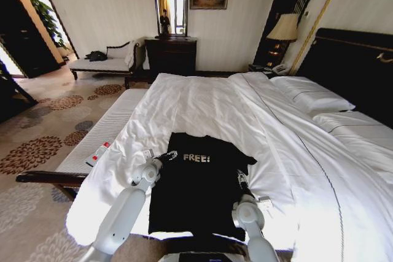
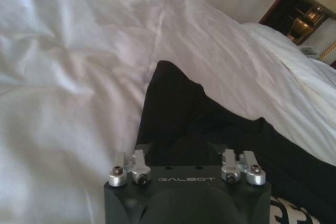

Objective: Fold the clothes on the bed.

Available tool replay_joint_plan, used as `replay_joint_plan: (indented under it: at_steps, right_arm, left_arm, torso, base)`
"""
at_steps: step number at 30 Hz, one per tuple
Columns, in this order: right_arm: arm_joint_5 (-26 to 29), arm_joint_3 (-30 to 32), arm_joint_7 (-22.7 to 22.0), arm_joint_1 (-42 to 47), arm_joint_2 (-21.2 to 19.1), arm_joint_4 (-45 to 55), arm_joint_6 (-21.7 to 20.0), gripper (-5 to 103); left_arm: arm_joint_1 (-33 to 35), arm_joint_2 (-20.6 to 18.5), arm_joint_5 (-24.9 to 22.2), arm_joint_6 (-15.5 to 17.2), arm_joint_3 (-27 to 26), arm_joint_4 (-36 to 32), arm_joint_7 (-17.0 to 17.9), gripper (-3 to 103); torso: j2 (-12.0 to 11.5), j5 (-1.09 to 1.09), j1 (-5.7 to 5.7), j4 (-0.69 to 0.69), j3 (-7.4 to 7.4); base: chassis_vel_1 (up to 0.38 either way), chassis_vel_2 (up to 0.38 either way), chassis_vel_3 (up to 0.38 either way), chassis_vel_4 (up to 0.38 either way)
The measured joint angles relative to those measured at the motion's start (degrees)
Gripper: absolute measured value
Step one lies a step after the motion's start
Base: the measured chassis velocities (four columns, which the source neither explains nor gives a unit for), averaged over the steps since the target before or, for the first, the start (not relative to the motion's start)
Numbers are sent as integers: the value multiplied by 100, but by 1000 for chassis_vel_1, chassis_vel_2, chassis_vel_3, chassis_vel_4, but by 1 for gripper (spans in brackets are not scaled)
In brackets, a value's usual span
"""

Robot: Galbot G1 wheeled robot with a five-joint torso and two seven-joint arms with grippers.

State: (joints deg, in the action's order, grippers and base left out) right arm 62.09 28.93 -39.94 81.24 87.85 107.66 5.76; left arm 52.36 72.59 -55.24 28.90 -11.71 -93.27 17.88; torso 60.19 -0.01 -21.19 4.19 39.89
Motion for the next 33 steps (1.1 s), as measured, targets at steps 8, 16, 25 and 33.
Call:
replay_joint_plan:
  at_steps: [8,16,25,33]
  right_arm:
    - [4,-11,-1,-1,0,-9,0,100]
    - [8,-20,-1,6,-10,-9,0,100]
    - [11,-28,-6,28,-27,15,-4,100]
    - [12,-35,-12,39,-30,28,-7,100]
  left_arm:
    - [-48,41,2,-24,-19,71,-3,28]
    - [-30,45,5,-32,-27,62,-8,6]
    - [6,-46,-8,-35,-200,-14,-22,0]
    - [91,-208,-96,-36,-604,-179,-33,0]
  torso:
    - [0,0,0,0,0]
    - [0,0,0,0,0]
    - [0,1,0,0,0]
    - [0,1,0,0,0]
  base:
    - [0,0,0,0]
    - [0,0,0,0]
    - [0,0,0,0]
    - [0,0,0,0]
